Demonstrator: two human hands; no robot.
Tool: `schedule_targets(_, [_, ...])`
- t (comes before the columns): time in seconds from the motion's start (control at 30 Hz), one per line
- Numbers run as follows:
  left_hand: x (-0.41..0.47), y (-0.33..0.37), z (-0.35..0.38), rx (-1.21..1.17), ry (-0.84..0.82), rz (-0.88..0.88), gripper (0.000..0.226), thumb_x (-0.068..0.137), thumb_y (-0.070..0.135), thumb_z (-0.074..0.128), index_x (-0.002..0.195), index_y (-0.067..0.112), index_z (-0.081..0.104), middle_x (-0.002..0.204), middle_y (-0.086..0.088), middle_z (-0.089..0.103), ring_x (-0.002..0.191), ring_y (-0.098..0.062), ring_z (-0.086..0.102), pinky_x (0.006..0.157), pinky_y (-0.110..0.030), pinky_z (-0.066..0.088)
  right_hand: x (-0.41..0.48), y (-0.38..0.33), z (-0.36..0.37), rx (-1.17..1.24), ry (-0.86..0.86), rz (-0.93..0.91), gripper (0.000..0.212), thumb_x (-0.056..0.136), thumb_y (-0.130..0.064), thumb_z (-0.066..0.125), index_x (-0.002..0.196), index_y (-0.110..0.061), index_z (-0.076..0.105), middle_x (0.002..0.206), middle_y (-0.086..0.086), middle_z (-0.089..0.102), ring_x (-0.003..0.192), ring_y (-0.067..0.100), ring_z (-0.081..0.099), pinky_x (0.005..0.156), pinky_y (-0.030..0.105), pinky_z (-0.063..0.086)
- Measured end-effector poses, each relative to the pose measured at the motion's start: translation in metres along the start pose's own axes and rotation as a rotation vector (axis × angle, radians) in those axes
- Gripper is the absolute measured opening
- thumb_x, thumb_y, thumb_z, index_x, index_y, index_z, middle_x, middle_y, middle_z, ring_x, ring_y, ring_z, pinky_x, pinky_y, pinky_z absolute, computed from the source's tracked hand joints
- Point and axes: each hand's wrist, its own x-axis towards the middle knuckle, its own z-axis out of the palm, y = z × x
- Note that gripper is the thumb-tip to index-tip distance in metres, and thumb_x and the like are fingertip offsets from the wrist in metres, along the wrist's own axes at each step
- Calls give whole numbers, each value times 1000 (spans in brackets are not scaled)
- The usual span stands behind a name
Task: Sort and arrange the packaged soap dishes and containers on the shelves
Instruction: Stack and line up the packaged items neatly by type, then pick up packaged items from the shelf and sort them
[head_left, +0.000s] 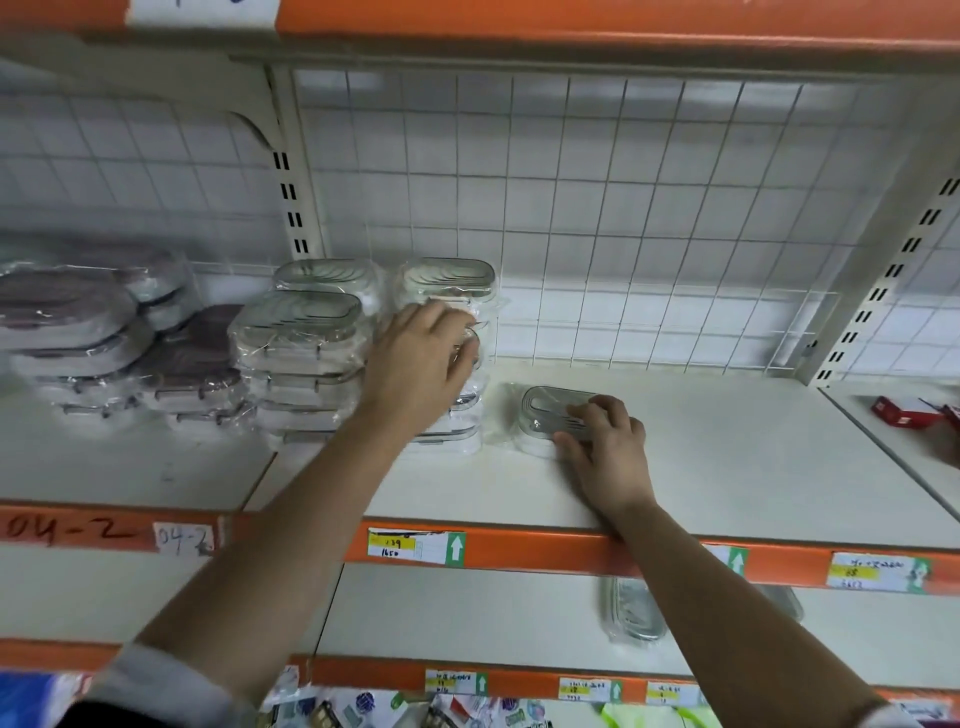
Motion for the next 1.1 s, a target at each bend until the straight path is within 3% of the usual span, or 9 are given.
schedule_targets(0.17, [-75,5,16,-85,-10,0,25,91,29,49,80,12,64,78,-1,62,74,-24,60,69,-38,48,-2,-6,-5,112,149,1,31,92,-28,64,120,-13,63,131,5,48,117,36,42,93,21,26])
schedule_targets(0.23, [-93,-1,26,-74,-43,-32,26,91,29,50,75,12,62,71,-1,59,69,-26,58,65,-37,47,-1,-15,-7,197,222,-31,31,92,-23,64,120,-10,63,132,8,48,118,37,45,103,31,35])
schedule_targets(0.3, [-104,-5,33,-79,-73,-72,29,92,30,47,75,11,62,70,-3,58,68,-28,58,67,-36,47,1,-29,-10,325,276,-67,32,93,-20,62,122,-8,61,133,11,46,119,37,48,98,52,45])
schedule_targets(0.33, [-106,-6,36,-81,-70,-85,30,92,30,46,75,11,61,70,-3,58,69,-28,58,67,-35,46,4,-38,-12,381,303,-98,33,94,-21,61,124,-8,61,134,11,44,120,37,49,94,55,48])
schedule_targets(0.47, [-109,-6,38,-78,6,-77,27,92,27,47,76,11,61,68,-2,58,66,-26,57,65,-35,46,20,-79,-17,516,303,-251,34,94,-25,61,125,-12,61,136,8,41,116,35,55,84,43,58])
schedule_targets(0.63, [-112,-7,39,-80,87,-7,25,91,22,48,72,11,60,64,-2,56,60,-25,55,56,-34,47,48,-124,-11,348,143,-381,35,92,-31,64,122,-13,64,132,9,48,118,33,53,96,51,47])
schedule_targets(0.7, [-112,-7,39,-73,100,9,26,90,22,48,70,11,60,62,-2,55,59,-25,55,56,-33,47,55,-136,-5,247,94,-424,34,92,-30,65,121,-12,65,130,11,50,117,33,53,101,49,43])
schedule_targets(0.87, [-112,-9,42,-33,89,16,27,90,23,48,67,14,58,58,0,52,57,-23,54,58,-32,43,67,-156,8,202,54,-392,35,93,-33,63,122,-13,65,126,10,52,110,31,55,99,46,44])
schedule_targets(1.1, [-111,-9,43,-21,76,16,25,89,23,49,66,15,56,57,1,51,56,-22,53,58,-32,42,61,-150,12,85,42,-438,41,98,-38,52,135,-19,55,138,5,49,135,21,38,114,42,23])
